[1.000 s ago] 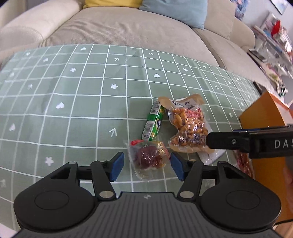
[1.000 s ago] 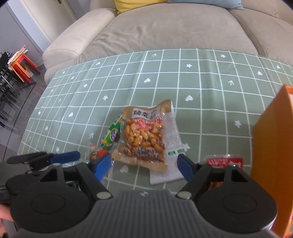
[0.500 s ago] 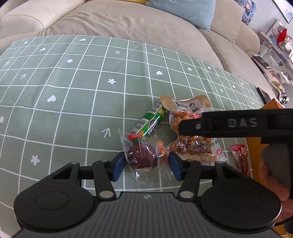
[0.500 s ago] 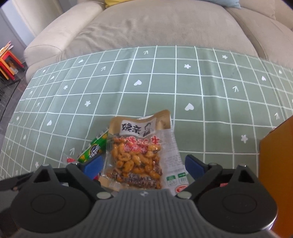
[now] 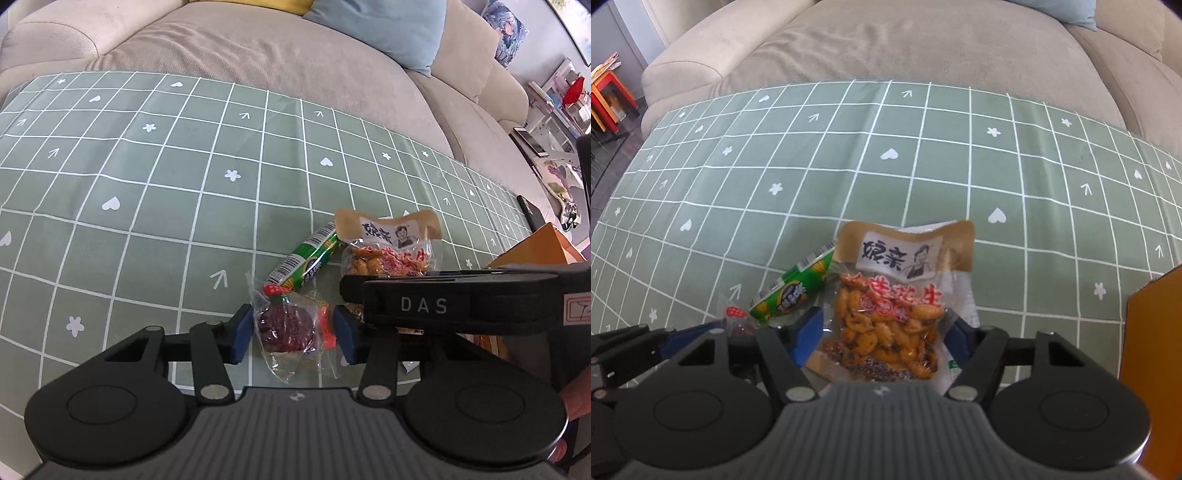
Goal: Organize snacks
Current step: 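Grasp the small red candy packet with the left tool while the right tool grasps the peanut bag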
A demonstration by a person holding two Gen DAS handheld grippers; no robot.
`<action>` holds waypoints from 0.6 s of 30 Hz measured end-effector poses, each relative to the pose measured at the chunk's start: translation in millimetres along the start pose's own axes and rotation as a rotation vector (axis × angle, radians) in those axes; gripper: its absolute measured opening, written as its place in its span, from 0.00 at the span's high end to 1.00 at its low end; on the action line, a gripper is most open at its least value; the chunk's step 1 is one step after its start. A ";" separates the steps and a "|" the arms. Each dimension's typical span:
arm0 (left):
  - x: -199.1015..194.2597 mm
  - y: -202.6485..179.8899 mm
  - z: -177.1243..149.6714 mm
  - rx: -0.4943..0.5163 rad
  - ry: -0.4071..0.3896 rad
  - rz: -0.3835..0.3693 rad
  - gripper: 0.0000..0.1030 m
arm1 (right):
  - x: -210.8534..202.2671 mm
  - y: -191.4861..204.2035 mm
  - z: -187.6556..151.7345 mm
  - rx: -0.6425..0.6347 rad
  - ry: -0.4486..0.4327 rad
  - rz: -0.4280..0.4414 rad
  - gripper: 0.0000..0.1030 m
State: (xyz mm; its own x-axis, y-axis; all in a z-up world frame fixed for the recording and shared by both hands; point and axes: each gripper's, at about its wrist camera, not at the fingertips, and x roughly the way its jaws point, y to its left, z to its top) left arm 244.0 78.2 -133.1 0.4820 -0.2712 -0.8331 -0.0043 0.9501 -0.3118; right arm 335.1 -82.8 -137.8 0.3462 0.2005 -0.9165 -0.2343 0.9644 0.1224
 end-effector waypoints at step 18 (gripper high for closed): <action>-43.0 -16.6 -21.6 0.018 0.051 0.108 0.51 | -50.9 -6.1 -20.1 -0.016 0.012 0.006 0.42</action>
State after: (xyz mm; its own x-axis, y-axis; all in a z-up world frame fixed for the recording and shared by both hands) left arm 204.4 70.7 -102.0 0.4343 -0.1739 -0.8838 -0.0381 0.9768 -0.2109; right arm 300.7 -102.4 -99.6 0.3342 0.2037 -0.9202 -0.2506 0.9604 0.1216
